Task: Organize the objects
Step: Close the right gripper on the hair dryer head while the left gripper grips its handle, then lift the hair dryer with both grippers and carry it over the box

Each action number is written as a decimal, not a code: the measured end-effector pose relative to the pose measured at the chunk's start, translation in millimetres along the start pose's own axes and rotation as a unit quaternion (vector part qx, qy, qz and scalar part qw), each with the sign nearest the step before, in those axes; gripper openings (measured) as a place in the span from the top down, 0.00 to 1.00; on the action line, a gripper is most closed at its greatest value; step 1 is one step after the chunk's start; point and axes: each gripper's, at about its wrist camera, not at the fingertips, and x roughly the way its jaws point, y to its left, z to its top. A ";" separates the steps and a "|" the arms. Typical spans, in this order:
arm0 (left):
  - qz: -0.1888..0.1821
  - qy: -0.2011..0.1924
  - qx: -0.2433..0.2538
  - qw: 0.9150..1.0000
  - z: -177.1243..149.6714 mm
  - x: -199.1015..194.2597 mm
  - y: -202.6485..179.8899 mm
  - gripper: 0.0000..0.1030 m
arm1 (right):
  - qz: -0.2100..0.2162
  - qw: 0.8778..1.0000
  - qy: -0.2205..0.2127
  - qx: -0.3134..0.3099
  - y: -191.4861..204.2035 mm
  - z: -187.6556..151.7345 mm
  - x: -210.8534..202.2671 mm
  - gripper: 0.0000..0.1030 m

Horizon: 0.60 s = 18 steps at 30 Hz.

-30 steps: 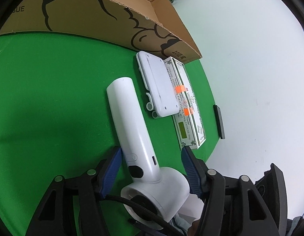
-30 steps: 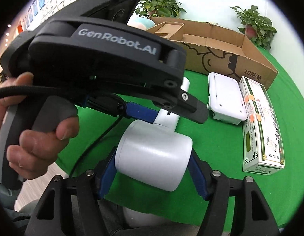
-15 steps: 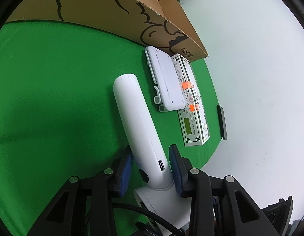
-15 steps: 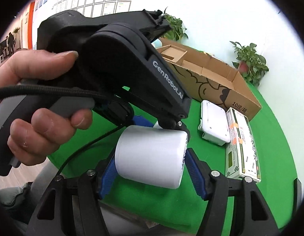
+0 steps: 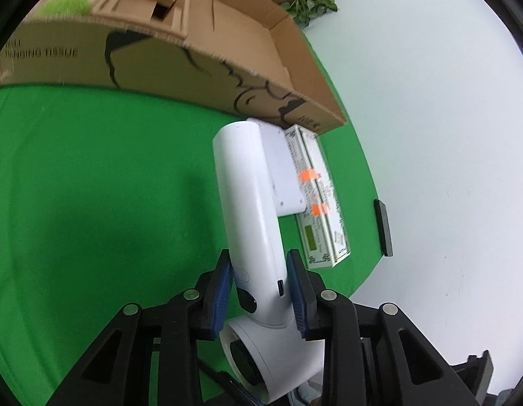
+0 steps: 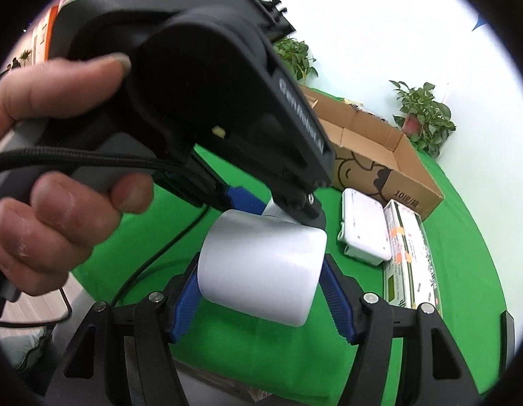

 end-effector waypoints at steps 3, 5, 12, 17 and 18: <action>-0.004 -0.014 0.013 1.000 4.7 -14.0 -10.2 0.73 | -0.004 1.000 -0.001 0.015 -6.8 5.2 1.1 0.37; 0.001 -0.020 0.020 1.000 6.0 -20.5 -15.0 0.73 | -0.001 1.000 -0.001 0.026 -10.9 8.5 0.4 0.37; 0.017 -0.036 0.041 0.998 19.2 -31.7 -39.2 0.73 | -0.002 0.999 -0.019 0.038 -18.2 23.3 -0.4 0.38; 0.030 -0.059 0.081 0.994 40.9 -47.7 -65.7 0.73 | -0.013 0.998 -0.046 0.044 -30.9 47.4 -2.9 0.38; 0.035 -0.065 0.091 0.993 47.5 -52.5 -71.8 0.73 | -0.014 0.998 -0.049 0.046 -33.8 52.7 -2.3 0.38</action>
